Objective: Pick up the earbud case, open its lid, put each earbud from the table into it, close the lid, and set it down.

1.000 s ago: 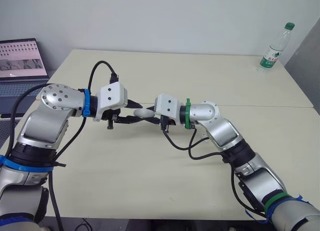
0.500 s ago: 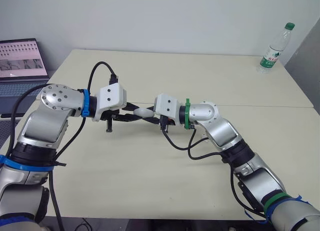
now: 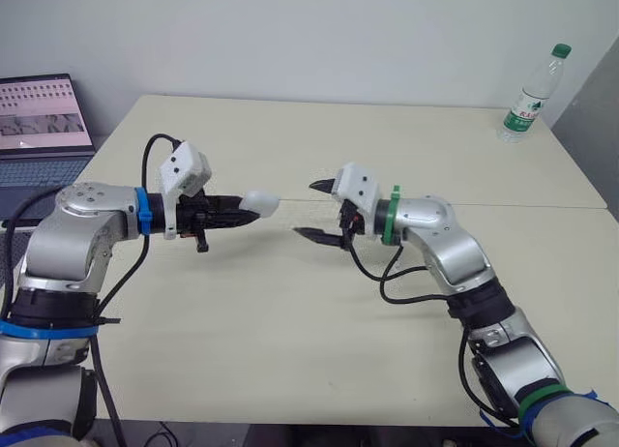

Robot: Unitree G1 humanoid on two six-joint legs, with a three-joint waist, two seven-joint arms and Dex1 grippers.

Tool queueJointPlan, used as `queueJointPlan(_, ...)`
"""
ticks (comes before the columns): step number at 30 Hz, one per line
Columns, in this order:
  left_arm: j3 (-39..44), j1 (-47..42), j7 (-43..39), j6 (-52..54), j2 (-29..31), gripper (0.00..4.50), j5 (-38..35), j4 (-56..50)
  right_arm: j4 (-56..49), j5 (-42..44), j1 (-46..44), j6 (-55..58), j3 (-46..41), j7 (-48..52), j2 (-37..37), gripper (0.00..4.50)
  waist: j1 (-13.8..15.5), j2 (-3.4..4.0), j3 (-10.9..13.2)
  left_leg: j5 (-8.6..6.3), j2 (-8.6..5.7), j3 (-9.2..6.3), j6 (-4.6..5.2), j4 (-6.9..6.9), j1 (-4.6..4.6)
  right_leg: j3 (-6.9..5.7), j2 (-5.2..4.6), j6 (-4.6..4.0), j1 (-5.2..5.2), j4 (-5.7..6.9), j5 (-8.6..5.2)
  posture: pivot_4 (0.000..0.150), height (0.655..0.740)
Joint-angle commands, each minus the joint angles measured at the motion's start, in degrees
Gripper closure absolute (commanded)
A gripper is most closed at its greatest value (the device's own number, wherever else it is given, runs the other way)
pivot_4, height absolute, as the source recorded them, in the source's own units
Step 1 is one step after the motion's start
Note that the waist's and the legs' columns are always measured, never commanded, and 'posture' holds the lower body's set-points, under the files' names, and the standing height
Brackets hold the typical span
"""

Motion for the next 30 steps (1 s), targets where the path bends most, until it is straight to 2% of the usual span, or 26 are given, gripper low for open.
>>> queueJointPlan(1, 2.38, 0.34, 2.15, 1.94, -0.54, 3.75, -2.60, -4.66, -4.13, 1.08, -0.42, 0.88, -0.87, -2.28, 1.33, 0.03, 0.01, 0.00, 0.00, 0.00, 0.00, 0.00, 0.00, 0.00, 0.01, 0.00, 0.00, 0.00, 0.00, 0.04, 0.00, 0.150, 0.7400)
queueJointPlan(13, 2.44, 2.52, 4.71, 4.35, -0.34, 3.75, -5.26, -9.75, -1.46, 3.82, -3.81, 3.61, -2.88, -5.23, 5.05, 0.03, 0.00, 0.00, 0.00, 0.01, -0.02, 0.02, -0.02, 0.03, 0.03, 0.02, 0.00, -0.01, 0.00, 0.08, 0.00, 0.150, 0.7400)
queueJointPlan(30, 2.54, 2.00, 5.33, 4.39, -0.57, 3.75, -5.11, -9.53, 2.74, 6.24, -5.97, 3.12, -5.52, -3.95, 2.60, 0.03, -0.02, 0.00, 0.00, 0.01, -0.03, 0.04, -0.02, 0.00, 0.03, 0.03, -0.01, -0.01, 0.00, 0.05, 0.00, 0.150, 0.7400)
